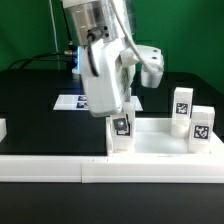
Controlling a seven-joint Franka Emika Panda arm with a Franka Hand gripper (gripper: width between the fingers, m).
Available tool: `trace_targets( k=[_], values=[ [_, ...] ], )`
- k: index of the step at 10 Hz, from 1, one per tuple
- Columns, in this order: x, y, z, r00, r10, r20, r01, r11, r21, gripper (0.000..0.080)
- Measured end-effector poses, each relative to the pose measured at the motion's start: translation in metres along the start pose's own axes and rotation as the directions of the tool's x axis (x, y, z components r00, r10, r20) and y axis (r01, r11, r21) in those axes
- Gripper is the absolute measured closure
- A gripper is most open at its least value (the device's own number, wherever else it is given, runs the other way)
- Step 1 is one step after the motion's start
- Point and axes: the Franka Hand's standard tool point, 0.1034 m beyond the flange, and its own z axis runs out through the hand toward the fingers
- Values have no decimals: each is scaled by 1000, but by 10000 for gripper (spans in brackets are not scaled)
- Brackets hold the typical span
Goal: Assemble square table
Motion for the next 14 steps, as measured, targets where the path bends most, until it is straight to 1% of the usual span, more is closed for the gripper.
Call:
trace_targets(
  k=[2, 3, 4, 5, 6, 7, 8, 9, 11, 12, 13, 14],
  values=[
    [0, 0, 0, 999, -33, -2, 33, 999, -1, 502],
    [-4, 2, 1, 974, -225, -12, 225, 974, -7, 295],
    [-9, 5, 2, 897, -441, -6, 441, 897, -11, 196],
    [-10, 5, 2, 863, -504, -6, 504, 863, -12, 196],
    [-8, 5, 2, 819, -573, -8, 573, 819, -17, 158],
    [-7, 5, 3, 780, -625, -8, 625, 780, -18, 152],
    [-6, 5, 2, 729, -685, -14, 684, 729, -30, 150],
    [-4, 5, 2, 534, -844, -41, 839, 536, -95, 150],
    [-1, -1, -1, 257, -965, -42, 958, 261, -123, 150],
    [-1, -2, -2, 169, -985, -34, 976, 172, -135, 150],
    [-1, -2, -1, 197, -980, -37, 971, 200, -133, 150],
    [0, -2, -1, 216, -976, -40, 967, 219, -133, 285]
  ],
)
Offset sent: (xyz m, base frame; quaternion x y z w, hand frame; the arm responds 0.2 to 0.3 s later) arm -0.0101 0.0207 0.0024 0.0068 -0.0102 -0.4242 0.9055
